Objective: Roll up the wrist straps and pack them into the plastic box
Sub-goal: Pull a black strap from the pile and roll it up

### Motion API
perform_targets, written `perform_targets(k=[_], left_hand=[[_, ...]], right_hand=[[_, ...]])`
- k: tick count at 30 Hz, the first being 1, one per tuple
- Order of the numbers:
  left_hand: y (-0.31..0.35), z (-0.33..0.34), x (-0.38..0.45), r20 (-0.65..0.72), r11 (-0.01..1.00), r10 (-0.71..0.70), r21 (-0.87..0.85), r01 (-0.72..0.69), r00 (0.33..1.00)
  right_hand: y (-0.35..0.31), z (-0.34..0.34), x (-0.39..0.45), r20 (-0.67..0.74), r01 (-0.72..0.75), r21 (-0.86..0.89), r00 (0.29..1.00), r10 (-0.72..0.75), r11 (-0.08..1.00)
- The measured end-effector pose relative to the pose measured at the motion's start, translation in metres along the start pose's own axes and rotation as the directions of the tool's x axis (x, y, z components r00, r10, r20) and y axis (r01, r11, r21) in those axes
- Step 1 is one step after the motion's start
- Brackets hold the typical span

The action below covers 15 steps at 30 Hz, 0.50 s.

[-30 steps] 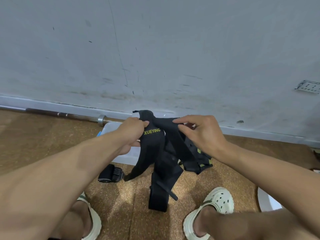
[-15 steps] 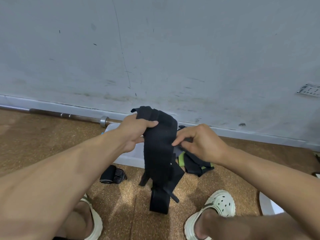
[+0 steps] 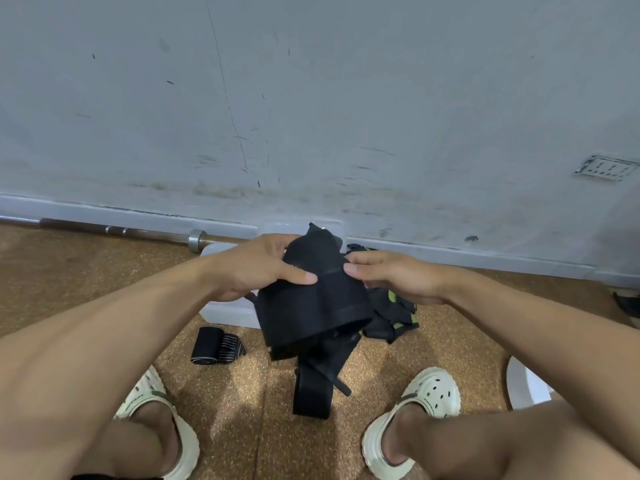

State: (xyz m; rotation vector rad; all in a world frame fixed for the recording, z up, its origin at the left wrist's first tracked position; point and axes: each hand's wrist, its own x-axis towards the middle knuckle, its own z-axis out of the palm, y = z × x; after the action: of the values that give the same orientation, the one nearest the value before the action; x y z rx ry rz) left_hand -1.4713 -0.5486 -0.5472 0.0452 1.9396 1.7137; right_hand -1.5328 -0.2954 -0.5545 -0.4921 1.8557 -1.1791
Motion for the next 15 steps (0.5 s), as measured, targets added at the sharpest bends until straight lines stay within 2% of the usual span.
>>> perform_targets(k=[5,9,15], left_hand=[[-0.006,0.002,0.008,-0.225,0.999,-0.046,0.012,0.05,0.973],[-0.005,0.002,0.011,-0.37,0.994,-0.057,0.064,0.087,0.927],[-0.01,0.002,0.017,-0.473,0.983,-0.063,0.122,0.137,0.879]], right_hand=[[0.0,-0.009,0.0,-0.087,0.008,-0.131,0.996,-0.02,0.991],[-0.001,-0.021,-0.01,-0.1,-0.059,-0.226,0.994,0.037,0.972],[0.008,-0.038,-0.018,-0.098,-0.195,-0.297,0.98,0.174,0.935]])
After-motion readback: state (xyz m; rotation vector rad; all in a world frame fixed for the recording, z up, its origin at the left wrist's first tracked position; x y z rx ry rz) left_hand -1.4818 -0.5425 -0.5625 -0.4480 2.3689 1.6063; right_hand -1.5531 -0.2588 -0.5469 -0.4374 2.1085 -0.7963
